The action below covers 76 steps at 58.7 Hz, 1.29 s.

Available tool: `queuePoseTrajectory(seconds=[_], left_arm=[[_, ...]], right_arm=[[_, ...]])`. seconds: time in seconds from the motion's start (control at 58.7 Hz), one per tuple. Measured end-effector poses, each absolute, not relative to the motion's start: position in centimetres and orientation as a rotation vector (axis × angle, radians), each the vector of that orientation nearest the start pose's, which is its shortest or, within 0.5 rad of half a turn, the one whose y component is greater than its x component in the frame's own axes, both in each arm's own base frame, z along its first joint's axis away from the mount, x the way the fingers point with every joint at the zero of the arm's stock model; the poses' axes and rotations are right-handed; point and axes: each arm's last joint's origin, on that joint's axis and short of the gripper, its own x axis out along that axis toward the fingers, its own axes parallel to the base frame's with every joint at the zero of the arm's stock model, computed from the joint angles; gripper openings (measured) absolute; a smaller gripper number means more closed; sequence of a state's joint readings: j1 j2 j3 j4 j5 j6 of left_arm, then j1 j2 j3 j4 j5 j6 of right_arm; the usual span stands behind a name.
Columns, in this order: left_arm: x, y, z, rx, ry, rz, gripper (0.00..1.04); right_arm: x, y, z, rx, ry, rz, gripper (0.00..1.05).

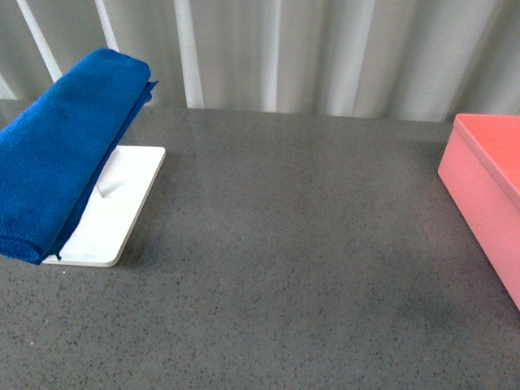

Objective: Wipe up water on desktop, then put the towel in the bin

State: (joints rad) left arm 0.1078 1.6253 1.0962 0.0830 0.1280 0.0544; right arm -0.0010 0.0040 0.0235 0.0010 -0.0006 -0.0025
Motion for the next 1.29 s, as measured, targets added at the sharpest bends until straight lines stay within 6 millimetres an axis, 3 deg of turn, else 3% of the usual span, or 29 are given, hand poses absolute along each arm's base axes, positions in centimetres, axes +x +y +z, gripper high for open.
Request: queuePoseTrajectory(seconds=[0.17,0.392,0.818,1.244,1.295], left_arm=[[39.9,2.8,23.6,0.072,0.527,-0.053,0.98],[41.9,2.5,21.7,0.134,0.610,-0.065,0.98],[42.9,2.4,19.1,0.125,0.654,-0.060,0.98],[42.5,1.5,17.4,0.110,0.681,-0.076,0.98],[42.5,1.5,17.4,0.113,0.683,-0.072,0.91]], right_arm=[[9.6,0.0,17.1,-0.002,-0.020,0.000,0.98],[9.6,0.0,17.1,-0.002,-0.020,0.000,0.98],[9.6,0.0,17.1,-0.002,-0.020,0.000,0.98],[9.6,0.0,17.1,-0.002,-0.020,0.000,0.98],[9.6,0.0,17.1,-0.002,-0.020,0.000,0.98]])
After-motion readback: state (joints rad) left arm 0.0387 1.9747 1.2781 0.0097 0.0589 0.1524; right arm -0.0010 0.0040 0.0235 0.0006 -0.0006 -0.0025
